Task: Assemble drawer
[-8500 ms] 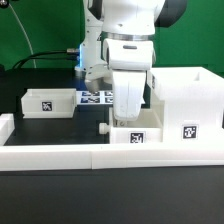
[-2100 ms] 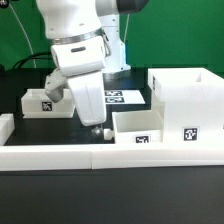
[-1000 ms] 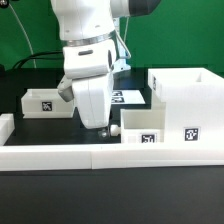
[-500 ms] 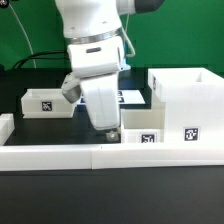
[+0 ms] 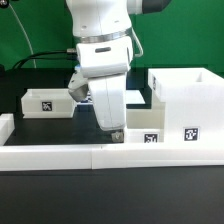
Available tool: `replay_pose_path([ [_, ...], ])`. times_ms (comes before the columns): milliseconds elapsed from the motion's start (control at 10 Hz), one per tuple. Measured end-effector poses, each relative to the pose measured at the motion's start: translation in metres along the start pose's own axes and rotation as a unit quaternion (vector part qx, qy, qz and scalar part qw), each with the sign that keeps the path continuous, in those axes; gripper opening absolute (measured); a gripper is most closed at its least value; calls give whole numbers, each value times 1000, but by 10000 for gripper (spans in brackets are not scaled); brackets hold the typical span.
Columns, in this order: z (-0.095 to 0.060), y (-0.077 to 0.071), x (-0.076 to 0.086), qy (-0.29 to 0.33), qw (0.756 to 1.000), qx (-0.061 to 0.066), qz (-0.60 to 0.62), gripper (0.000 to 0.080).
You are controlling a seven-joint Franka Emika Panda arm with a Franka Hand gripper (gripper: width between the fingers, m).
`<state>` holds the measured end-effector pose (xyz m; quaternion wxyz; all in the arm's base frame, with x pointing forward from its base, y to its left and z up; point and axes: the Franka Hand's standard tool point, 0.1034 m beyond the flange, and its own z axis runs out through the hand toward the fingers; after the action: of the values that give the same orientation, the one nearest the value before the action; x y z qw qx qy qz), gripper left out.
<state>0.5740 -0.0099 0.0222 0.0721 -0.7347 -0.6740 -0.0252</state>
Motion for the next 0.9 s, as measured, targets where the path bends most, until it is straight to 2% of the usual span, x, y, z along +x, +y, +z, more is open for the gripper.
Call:
replay_pose_path([
  [100, 0, 0, 0, -3, 1000, 0, -2, 649],
  [300, -1, -2, -3, -5, 1000, -11, 23, 649],
  [600, 1, -2, -4, -5, 1000, -9, 19, 649],
  [700, -1, 0, -6, -5, 1000, -9, -26, 649],
  [900, -7, 12, -1, -3, 999, 1, -52, 649],
])
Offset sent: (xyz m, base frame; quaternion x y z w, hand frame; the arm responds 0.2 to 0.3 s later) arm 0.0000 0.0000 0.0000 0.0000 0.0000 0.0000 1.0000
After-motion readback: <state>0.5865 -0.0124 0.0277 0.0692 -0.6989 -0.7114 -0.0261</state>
